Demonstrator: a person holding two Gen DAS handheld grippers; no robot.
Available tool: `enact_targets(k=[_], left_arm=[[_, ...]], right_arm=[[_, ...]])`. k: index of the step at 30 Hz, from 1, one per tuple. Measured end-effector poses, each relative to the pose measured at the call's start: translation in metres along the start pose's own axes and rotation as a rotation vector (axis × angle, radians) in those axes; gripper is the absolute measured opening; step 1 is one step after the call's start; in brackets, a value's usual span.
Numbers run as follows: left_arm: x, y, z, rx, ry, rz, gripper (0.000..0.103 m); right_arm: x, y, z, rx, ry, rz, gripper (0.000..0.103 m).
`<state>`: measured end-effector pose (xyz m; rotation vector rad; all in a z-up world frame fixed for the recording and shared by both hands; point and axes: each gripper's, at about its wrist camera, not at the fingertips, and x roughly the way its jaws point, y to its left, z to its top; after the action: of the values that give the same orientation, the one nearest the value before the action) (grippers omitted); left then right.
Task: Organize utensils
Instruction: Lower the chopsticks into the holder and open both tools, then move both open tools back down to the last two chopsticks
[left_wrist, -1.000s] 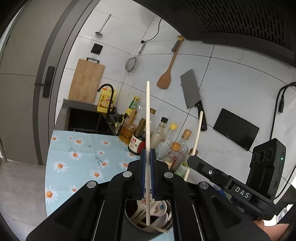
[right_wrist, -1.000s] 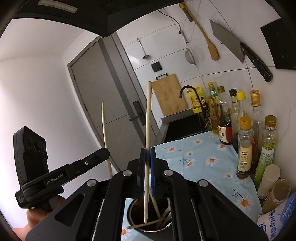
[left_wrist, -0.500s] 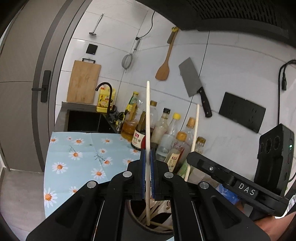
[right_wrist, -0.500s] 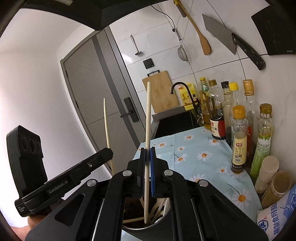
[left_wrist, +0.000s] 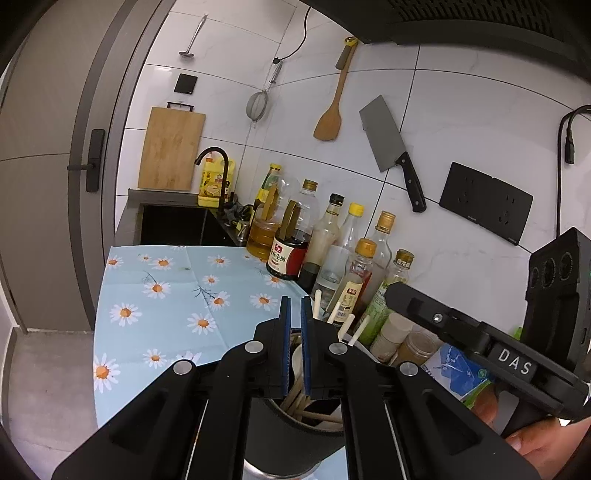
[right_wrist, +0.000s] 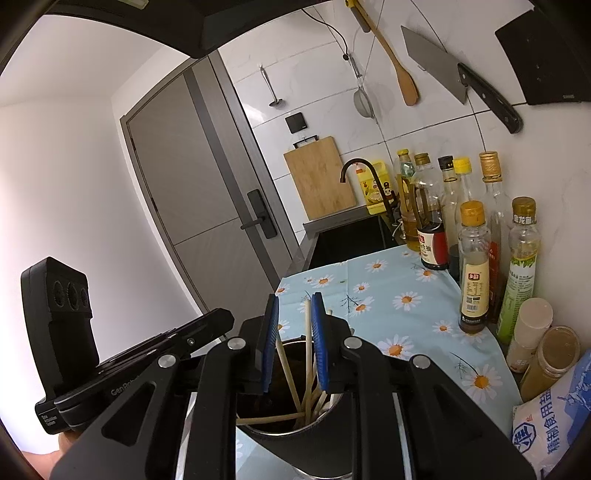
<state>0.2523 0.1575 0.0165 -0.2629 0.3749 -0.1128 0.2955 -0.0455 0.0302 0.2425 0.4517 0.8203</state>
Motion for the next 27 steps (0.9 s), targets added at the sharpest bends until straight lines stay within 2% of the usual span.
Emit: enact_targets(k=[4,7,11,15,18,20,27], left_arm=[[-0.008,-0.003,0.001,0.002,0.006,0.018,0.005],[-0.016,-0.007,0.001,-0.001,0.009,0.026,0.012],[-0.031,-0.011,0.001,0.004,0.017,0.035,0.012],[-0.047,-0.017,-0.003,0.013,0.027,0.046,0.012],[-0.062,-0.021,-0.009,0.015,0.038,0.048,0.017],[-0.070,-0.022,-0.015,0.003,0.058,0.040,0.019],[-0.091,-0.025,-0.044,-0.033,0.130,0.048,0.021]], right_arm=[[-0.009,0.002,0.000,0.000,0.006,0.010,0.020],[-0.018,0.003,0.001,-0.006,0.008,0.015,0.023],[-0.033,0.006,0.002,-0.015,0.017,0.026,0.023],[-0.048,0.009,0.000,-0.032,0.052,0.036,0.029],[-0.057,0.009,-0.005,-0.035,0.105,0.031,0.040],[-0.063,0.008,-0.010,-0.040,0.150,0.028,0.040],[-0.063,0.003,-0.042,-0.052,0.422,0.024,0.041]])
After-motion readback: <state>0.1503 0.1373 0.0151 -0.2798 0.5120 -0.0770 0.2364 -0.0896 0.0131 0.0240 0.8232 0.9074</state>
